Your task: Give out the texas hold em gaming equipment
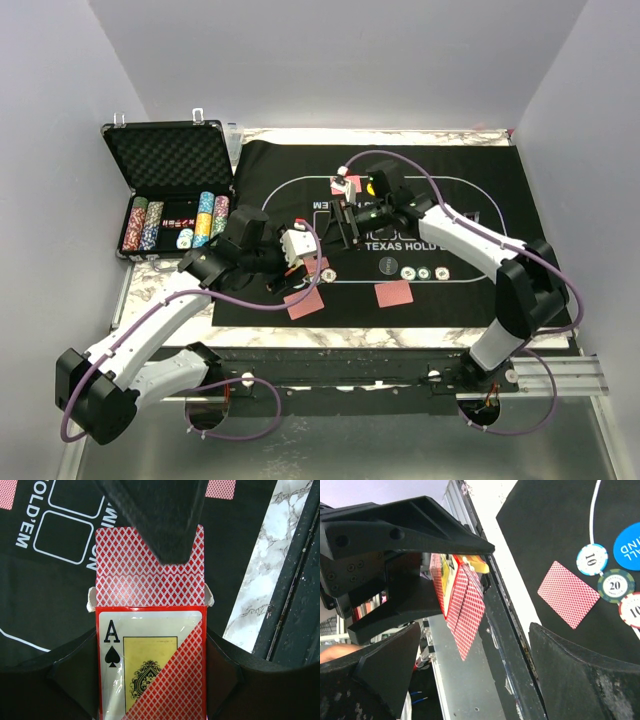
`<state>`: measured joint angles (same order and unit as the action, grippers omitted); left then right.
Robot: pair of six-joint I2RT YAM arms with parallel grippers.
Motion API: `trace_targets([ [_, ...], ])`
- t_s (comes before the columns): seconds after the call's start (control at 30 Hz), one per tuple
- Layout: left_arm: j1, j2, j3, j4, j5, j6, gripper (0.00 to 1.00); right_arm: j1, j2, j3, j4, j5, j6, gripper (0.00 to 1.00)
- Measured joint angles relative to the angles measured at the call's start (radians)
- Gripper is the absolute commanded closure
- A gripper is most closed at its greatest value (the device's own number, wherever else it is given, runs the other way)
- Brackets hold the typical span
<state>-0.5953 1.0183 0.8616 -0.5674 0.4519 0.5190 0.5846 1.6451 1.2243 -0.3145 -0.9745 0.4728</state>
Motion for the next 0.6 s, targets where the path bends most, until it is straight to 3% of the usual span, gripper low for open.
trace_targets([
  [0.3,-0.003,0.002,0.002,0.000,0.000,-0.003,1.00,0.027,0.045,0.016,0.025,0.024,0.009,0.50],
  [0.6,-0.003,-0.007,0.002,-0.012,-0.002,-0.006,1.00,0.023,0.043,0.016,-0.002,0.044,-0.004,0.62],
])
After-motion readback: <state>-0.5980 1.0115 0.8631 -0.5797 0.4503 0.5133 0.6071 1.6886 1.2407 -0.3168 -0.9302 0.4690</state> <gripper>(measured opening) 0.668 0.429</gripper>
